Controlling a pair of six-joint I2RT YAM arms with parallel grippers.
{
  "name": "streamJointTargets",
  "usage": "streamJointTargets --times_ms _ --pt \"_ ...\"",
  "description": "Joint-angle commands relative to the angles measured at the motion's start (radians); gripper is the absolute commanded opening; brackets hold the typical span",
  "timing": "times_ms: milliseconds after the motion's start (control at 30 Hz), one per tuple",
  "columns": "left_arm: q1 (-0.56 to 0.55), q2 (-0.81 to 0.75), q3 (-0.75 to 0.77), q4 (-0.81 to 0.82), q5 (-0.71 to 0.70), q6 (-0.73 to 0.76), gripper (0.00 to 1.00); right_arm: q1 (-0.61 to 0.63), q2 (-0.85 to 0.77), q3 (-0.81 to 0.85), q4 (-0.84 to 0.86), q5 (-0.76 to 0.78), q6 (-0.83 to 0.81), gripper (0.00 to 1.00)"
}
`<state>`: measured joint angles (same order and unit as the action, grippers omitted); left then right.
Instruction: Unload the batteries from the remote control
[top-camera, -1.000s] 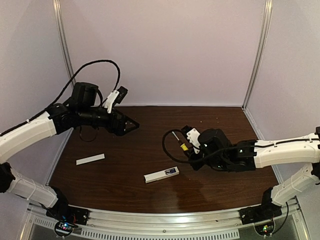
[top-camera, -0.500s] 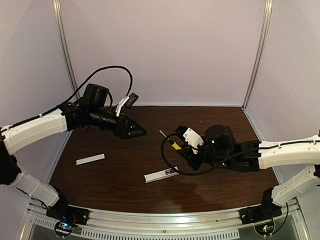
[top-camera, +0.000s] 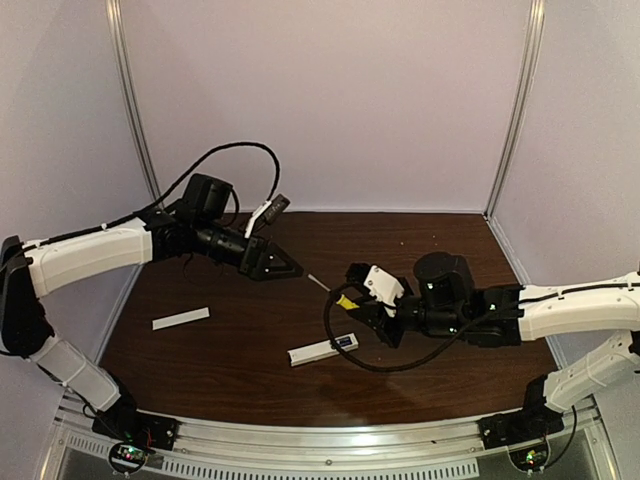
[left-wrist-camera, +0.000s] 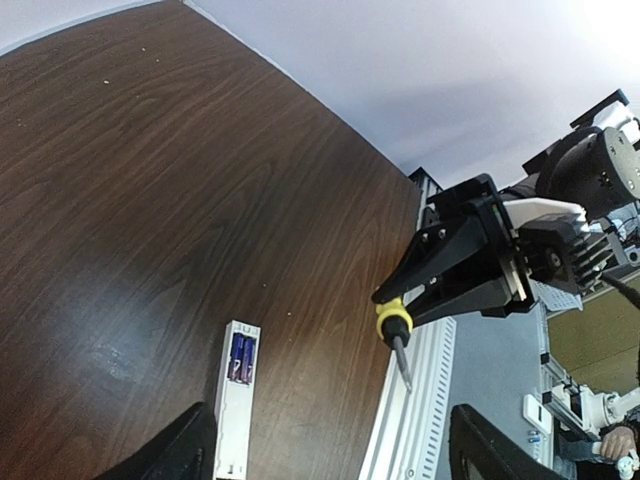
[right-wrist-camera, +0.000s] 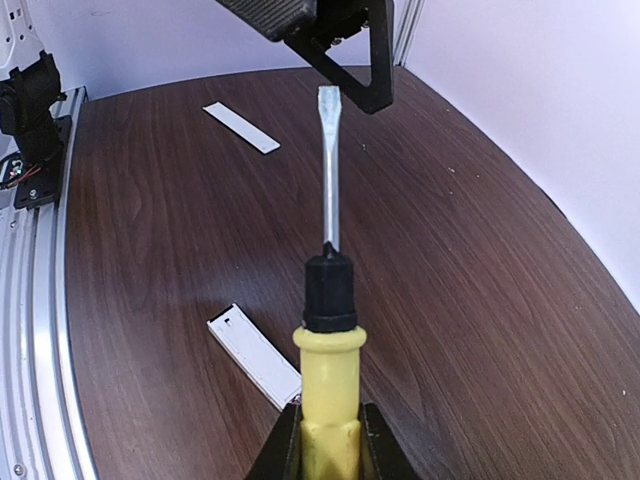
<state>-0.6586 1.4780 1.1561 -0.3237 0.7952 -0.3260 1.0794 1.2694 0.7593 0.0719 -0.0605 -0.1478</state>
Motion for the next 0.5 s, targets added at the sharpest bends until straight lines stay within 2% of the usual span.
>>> streamJointTargets --times_ms 0,233,467 --pt "-0.018 0.022 -0.004 0.086 0.053 -0.027 0.79 0.004 0.017 0.011 0.012 -0.021 -0.008 0.0" --pt "-0.049 0.048 0.001 0.11 0.05 -0.054 0.66 0.007 0.028 0.022 0.014 -0.011 -0.002 0.0" --pt "-0.078 0.071 0.013 0.111 0.046 -0.077 0.61 0.008 0.039 0.035 0.004 0.017 0.006 0.0"
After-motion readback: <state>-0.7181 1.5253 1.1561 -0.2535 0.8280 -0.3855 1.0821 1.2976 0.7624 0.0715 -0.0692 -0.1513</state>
